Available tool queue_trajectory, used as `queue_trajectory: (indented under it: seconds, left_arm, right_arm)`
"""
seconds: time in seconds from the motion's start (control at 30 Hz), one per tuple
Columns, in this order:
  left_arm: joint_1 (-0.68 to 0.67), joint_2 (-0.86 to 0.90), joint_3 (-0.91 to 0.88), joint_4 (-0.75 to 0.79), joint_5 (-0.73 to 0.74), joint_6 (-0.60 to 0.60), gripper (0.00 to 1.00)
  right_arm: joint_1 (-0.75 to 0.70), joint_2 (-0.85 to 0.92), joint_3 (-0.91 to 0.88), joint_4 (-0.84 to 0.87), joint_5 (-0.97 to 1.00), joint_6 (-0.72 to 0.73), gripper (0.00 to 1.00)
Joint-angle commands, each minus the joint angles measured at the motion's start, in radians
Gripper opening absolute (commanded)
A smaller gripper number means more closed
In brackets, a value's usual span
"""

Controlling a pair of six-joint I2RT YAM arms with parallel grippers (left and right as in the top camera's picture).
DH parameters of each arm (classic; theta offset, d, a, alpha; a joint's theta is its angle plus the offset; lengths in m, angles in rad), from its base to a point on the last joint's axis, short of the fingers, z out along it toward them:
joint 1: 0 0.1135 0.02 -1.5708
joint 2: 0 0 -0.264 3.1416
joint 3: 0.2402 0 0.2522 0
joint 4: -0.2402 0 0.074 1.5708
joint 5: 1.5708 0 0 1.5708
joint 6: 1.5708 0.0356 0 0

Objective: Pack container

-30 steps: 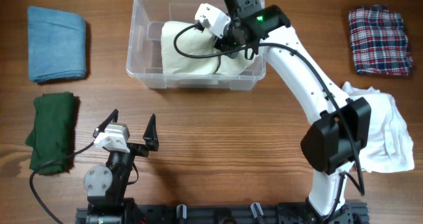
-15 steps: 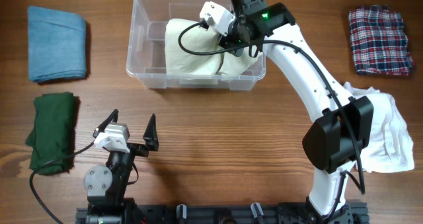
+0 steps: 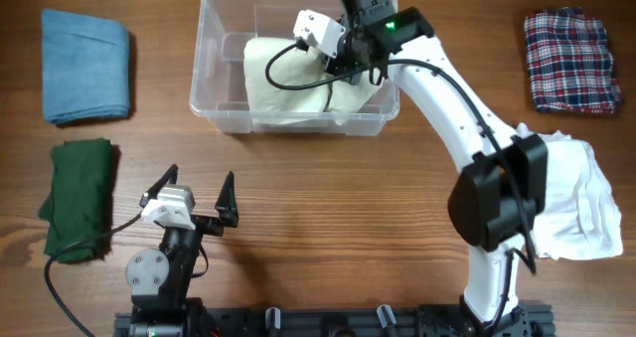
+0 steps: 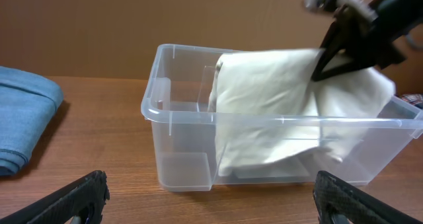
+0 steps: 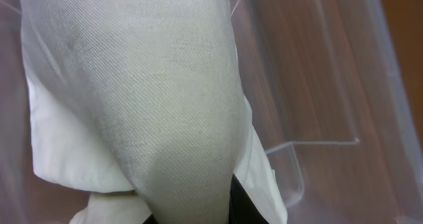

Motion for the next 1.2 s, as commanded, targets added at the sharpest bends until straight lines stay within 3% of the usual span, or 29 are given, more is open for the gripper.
queue_trajectory:
  seconds: [0.0,0.37,0.97,1.03,1.17]
  left_arm:
    - [-0.006,-0.007,-0.006,-0.003,-0.009,-0.006,1.00]
    - [-0.006,-0.007,-0.006,-0.003,-0.009,-0.006,1.00]
    - [-0.006,-0.007,-0.006,-0.003,-0.009,-0.006,1.00]
    - [-0.006,-0.007,-0.006,-0.003,-0.009,-0.006,1.00]
    - [-0.006,-0.007,-0.006,-0.003,-0.009,-0.006,1.00]
  right_arm:
    - [-0.009,0.041,0.000,0.067,-0.018,-0.042,0.04]
    - [-0.038,0.057,0.000,0.219,-0.013,-0.080,0.04]
    - [-0.055,0.112,0.000,0.254,-0.012,-0.080,0.05]
    - [-0.055,0.112,0.000,0.262,-0.013,-0.080,0.11]
    - [-0.055,0.112,0.000,0.280,-0.012,-0.080,0.43]
